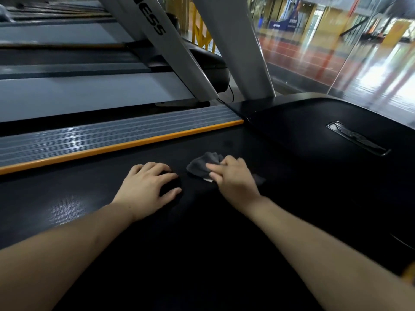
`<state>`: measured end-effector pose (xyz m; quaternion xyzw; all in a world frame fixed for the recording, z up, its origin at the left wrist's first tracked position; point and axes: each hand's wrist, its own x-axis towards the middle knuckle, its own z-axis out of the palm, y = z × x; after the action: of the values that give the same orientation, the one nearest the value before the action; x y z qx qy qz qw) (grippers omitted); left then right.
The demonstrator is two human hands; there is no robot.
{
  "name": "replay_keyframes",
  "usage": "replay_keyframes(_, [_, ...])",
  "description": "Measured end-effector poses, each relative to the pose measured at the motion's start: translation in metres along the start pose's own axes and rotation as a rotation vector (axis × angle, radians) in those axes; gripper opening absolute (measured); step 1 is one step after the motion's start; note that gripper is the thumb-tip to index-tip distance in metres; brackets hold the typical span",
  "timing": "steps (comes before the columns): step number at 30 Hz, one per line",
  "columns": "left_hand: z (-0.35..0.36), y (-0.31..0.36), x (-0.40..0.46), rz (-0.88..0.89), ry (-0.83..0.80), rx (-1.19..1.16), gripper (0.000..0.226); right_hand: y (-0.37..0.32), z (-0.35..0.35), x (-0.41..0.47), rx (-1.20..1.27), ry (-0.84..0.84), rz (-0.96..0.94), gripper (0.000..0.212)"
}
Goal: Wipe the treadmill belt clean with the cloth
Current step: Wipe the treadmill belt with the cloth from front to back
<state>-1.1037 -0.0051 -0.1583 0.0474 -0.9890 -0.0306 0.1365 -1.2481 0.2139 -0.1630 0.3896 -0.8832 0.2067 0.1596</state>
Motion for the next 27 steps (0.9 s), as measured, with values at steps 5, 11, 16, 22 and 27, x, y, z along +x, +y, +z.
replay_keyframes(5, [-0.008,0.048,-0.014,-0.129,0.025,-0.087,0.047,0.108,-0.037,0.019,-0.259,0.044,0.347,0.029])
replay_keyframes(11, [0.010,0.094,-0.029,-0.215,-0.018,-0.090,0.052,0.058,-0.024,-0.007,-0.182,0.119,0.310,0.030])
replay_keyframes(16, [0.009,0.094,-0.028,-0.198,-0.028,-0.062,0.057,0.040,-0.024,-0.024,0.018,0.008,-0.007,0.031])
replay_keyframes(22, [0.005,0.097,-0.028,-0.217,-0.057,-0.056,0.056,0.143,-0.050,0.008,-0.204,0.135,0.399,0.030])
replay_keyframes(27, [0.003,0.099,-0.027,-0.221,-0.068,-0.053,0.061,0.062,-0.044,-0.024,-0.059,0.124,0.230,0.028])
